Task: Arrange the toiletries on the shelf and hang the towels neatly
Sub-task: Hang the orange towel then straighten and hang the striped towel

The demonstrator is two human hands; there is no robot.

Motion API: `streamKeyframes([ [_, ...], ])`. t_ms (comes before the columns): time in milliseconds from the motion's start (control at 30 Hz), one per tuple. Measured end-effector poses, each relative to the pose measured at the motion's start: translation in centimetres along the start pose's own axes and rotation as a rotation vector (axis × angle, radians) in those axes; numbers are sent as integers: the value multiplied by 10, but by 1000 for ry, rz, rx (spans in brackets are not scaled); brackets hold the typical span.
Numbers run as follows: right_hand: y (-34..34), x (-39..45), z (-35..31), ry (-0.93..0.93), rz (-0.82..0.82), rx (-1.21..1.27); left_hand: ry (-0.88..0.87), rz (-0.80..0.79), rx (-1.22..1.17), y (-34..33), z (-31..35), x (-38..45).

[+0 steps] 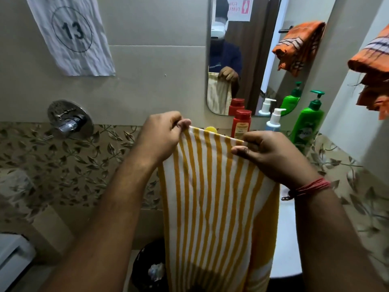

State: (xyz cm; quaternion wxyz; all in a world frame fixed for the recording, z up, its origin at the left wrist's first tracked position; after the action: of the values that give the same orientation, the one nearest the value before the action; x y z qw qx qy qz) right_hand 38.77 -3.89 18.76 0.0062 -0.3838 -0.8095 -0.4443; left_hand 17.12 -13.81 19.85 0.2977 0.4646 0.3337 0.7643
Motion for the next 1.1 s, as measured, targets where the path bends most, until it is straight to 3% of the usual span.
streamKeyframes([
  [167,-14,9,27,-51,155,-50,-33,375,-77,25,10,-6],
  [333,-12,0,55,-261,510,2,243,637,-203,37,-22,-1],
  [433,-6,-5,48,-166,635,172,323,552,-249,26,-40,2],
  [533,-14,1,6,10,443,202,120,381,-324,1,-19,-8],
  [600,-23,5,-24,121,331,178,-40,143,-484,-17,1,-20],
  [700,-32,10,-46,211,240,150,-104,-205,-703,-33,28,-35],
  [867,-37,7,-39,182,297,96,-86,-30,-621,-30,29,-35],
  [1000,-44,4,-32,111,284,-8,-13,126,-709,-21,35,-36],
  [1100,-40,8,-9,-47,326,-64,112,273,-758,-8,36,-36],
])
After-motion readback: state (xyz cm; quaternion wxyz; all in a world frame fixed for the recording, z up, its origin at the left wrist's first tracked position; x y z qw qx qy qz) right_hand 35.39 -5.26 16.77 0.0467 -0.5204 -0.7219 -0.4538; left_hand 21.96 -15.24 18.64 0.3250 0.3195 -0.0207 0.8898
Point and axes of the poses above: each hand's wrist, its own x-axis towards the middle knuckle, its own y-axis out of the back of the hand, z = x × y, the point moved 2 cm from there along x, towards the middle knuckle, and after that the axes turned 12 degrees about x, right-handed, at the moved point
